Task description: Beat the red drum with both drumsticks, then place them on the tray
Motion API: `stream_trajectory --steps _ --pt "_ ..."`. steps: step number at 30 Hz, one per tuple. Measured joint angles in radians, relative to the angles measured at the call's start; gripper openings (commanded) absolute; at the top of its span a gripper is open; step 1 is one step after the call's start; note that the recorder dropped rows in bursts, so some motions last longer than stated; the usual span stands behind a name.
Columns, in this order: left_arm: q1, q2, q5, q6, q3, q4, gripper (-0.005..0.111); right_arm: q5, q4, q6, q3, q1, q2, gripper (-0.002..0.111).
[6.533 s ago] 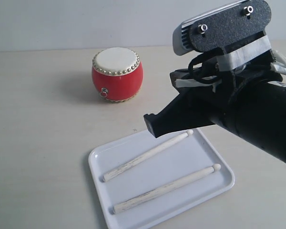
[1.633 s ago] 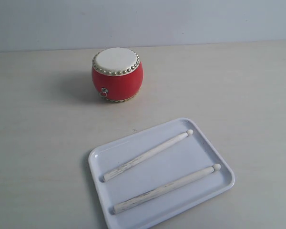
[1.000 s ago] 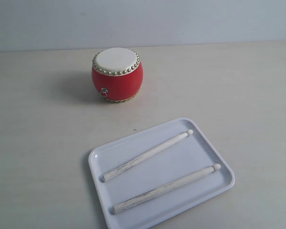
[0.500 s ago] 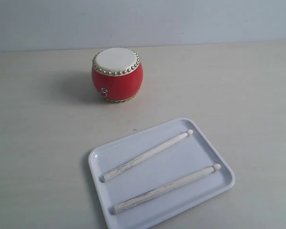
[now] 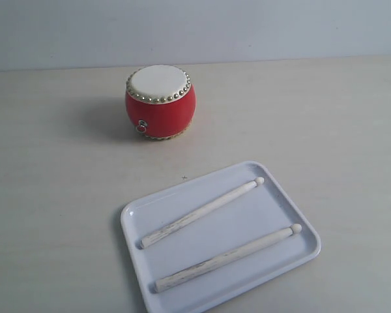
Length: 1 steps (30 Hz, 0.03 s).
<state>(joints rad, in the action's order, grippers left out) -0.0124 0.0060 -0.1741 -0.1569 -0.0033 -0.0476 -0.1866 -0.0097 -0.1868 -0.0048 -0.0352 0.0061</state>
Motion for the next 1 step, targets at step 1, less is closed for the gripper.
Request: stream_trajectory --steps 1 --pt "0.000 0.000 0.000 0.000 0.000 0.000 0.000 0.000 0.000 0.000 0.000 0.000 0.000 0.000"
